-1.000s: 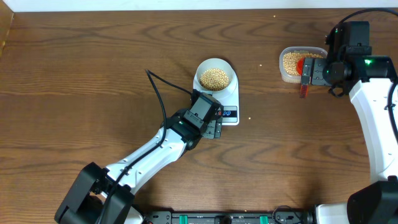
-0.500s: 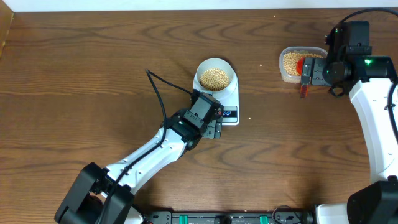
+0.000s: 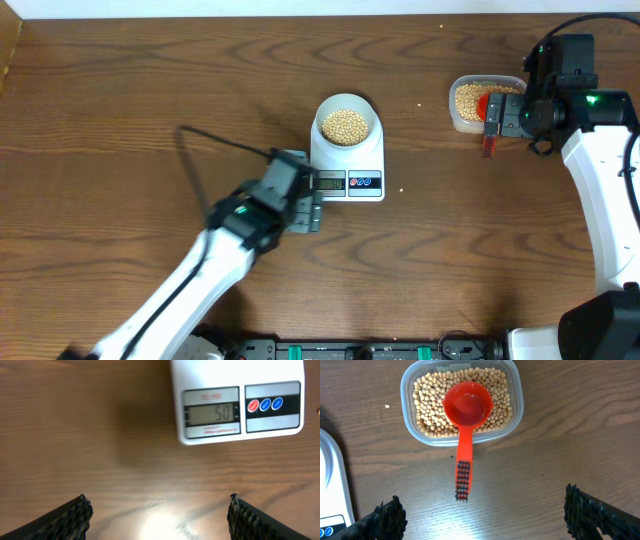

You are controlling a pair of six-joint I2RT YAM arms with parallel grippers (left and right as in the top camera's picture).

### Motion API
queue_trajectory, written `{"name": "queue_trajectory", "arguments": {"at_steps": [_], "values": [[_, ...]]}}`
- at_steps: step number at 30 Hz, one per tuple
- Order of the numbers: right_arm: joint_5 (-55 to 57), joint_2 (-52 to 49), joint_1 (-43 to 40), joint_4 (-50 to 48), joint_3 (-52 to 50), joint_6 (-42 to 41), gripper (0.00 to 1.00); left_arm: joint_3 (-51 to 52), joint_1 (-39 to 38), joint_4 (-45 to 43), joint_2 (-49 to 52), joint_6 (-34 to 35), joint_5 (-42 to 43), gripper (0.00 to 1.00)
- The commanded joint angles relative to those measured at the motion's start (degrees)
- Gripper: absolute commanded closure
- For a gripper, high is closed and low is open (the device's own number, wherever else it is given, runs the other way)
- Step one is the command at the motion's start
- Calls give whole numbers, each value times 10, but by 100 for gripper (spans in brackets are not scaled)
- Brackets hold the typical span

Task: Scoop item into bowl and weigh 50g on scale

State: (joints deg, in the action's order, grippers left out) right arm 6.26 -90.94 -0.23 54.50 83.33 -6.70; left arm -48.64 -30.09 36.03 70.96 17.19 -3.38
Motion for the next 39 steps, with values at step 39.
{"name": "queue_trajectory", "arguments": {"at_steps": [39], "values": [[7, 3, 7, 0, 8, 8, 1, 483, 239, -364, -709, -51, 65, 11]]}}
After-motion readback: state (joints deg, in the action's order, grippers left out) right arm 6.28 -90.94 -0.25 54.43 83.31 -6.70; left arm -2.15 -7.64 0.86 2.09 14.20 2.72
